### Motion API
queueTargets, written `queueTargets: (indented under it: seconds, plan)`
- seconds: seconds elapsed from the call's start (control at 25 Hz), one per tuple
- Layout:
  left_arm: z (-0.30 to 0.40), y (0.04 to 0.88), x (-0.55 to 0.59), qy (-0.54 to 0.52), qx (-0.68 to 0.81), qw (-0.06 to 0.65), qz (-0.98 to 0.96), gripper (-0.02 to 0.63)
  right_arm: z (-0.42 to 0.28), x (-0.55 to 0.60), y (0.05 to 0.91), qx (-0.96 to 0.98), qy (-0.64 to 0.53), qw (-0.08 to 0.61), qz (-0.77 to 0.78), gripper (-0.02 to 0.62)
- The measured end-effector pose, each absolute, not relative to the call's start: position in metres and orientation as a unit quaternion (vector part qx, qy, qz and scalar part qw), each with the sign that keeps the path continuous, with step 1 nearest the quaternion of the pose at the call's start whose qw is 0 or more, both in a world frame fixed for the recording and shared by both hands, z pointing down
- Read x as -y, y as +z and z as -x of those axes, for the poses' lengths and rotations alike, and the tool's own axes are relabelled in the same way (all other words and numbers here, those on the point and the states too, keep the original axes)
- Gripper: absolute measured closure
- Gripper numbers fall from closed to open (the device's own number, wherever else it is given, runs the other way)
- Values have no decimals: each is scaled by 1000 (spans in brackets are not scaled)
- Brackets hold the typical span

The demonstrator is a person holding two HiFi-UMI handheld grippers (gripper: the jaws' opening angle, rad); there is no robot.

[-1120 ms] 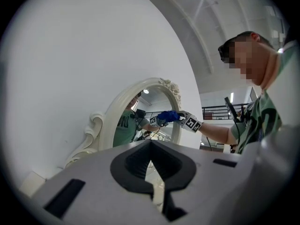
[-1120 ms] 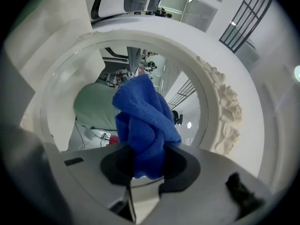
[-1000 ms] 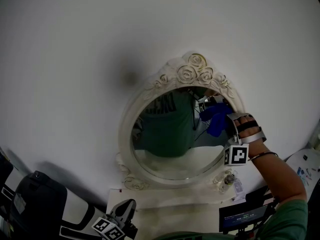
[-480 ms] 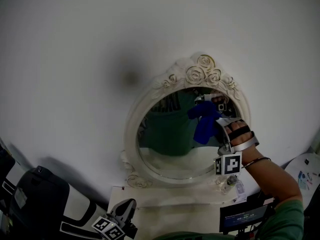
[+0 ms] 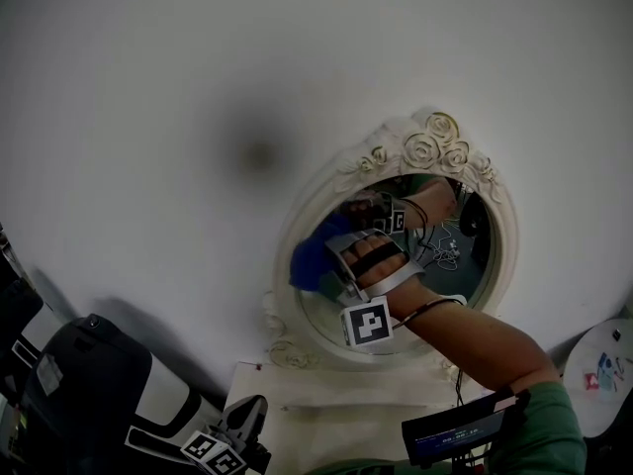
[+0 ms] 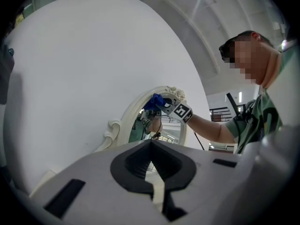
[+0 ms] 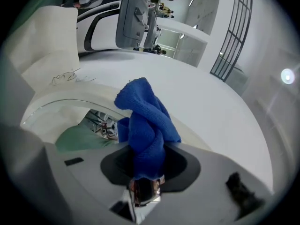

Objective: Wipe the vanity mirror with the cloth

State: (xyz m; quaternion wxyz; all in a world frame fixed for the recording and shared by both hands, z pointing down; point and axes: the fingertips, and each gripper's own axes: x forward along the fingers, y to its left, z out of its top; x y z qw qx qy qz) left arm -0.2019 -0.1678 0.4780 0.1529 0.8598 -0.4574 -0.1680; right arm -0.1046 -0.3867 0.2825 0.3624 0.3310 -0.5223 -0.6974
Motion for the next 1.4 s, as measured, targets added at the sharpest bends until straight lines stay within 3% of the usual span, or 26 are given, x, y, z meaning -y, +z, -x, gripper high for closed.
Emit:
queueTargets:
  seconds: [0.48, 1.4]
  plan:
    - [195, 480, 177, -169, 443, 155, -867, 600, 94, 401, 293, 531, -679, 386, -330, 488]
    - [140, 475, 206, -146, 389, 158, -896, 600, -230, 402, 294, 434, -573, 513, -468, 488]
